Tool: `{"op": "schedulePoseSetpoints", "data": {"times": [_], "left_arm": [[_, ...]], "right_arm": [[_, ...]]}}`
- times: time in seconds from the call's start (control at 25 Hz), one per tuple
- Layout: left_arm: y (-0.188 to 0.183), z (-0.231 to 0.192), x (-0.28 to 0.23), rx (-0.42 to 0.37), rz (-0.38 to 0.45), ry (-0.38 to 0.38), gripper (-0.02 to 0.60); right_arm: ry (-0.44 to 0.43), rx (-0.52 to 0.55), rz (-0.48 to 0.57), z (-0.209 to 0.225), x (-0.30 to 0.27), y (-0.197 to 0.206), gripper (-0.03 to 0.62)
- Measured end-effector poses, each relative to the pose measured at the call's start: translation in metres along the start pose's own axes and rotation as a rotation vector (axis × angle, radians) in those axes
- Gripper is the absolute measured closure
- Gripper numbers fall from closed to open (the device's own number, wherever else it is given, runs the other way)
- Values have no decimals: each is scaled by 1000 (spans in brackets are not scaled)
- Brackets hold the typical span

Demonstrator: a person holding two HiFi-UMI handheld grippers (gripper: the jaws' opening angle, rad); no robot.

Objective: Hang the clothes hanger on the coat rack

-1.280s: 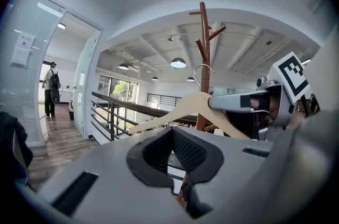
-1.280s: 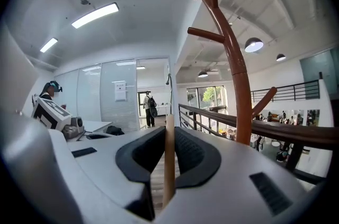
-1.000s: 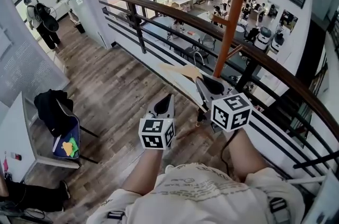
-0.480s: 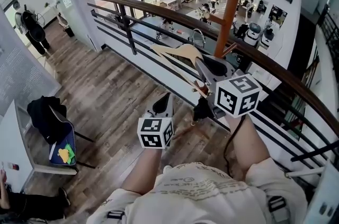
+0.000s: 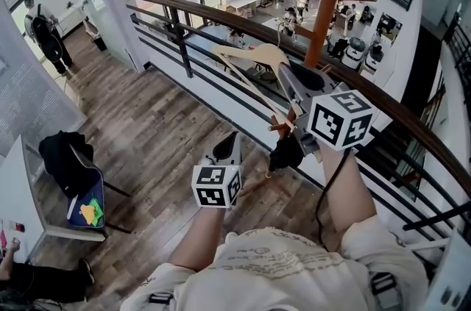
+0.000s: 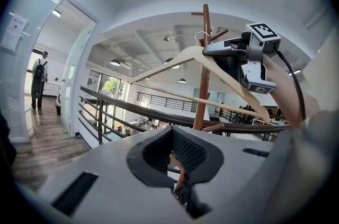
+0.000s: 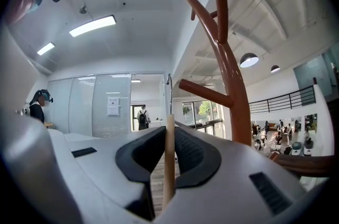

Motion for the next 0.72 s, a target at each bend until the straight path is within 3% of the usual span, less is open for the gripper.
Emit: {"op": "schedulePoseSetpoints", "data": {"times": [0.72], "left_arm": [[2,1,-1,-9,-15,-6,578]], "right_arm": [[77,-124,-17,37,2,17,543]]}}
Point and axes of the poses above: the fingertips, and each gripper's own axes: x backward along the fingers, z to its right, y out of its underside, the point moved 4 cm from there along x, backward along the fingers, and after that the axes turned 11 degrees about x, right-handed, at the moved point
